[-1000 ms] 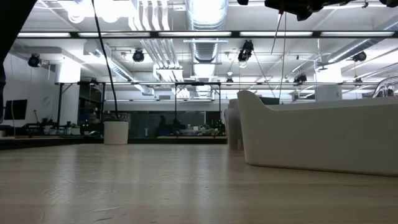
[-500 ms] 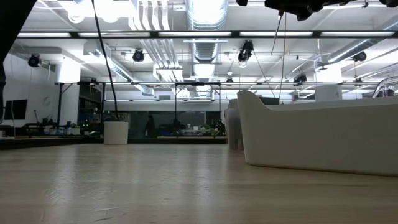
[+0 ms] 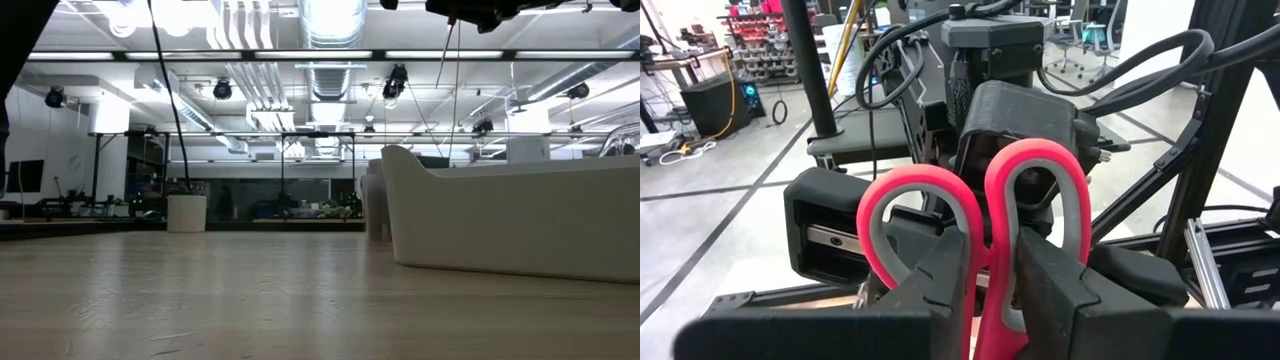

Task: Pick & Place Paint Supplies
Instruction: Put the red scissors into the right transparent bin

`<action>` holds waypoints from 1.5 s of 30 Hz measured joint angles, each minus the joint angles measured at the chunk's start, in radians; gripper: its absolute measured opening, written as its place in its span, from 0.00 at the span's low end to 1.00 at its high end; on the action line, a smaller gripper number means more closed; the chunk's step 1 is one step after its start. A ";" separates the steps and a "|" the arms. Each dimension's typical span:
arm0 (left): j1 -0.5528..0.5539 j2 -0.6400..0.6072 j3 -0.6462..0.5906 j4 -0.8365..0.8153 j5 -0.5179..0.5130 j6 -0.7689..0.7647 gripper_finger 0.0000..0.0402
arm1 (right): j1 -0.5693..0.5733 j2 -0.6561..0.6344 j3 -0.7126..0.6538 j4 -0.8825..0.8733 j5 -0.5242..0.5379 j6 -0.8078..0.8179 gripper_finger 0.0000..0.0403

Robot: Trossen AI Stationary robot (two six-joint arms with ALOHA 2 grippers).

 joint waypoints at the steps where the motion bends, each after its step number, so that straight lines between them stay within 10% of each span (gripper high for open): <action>1: 0.000 0.000 0.000 0.000 0.000 0.001 0.17 | 0.000 0.000 0.000 0.000 0.000 0.000 0.29; 28: 0.001 0.000 0.000 0.000 -0.002 -0.005 0.19 | 0.000 0.001 0.000 -0.001 -0.002 0.000 0.32; 45: -0.001 0.000 0.000 0.004 -0.042 -0.003 0.69 | 0.000 0.001 0.000 -0.002 0.003 0.003 0.33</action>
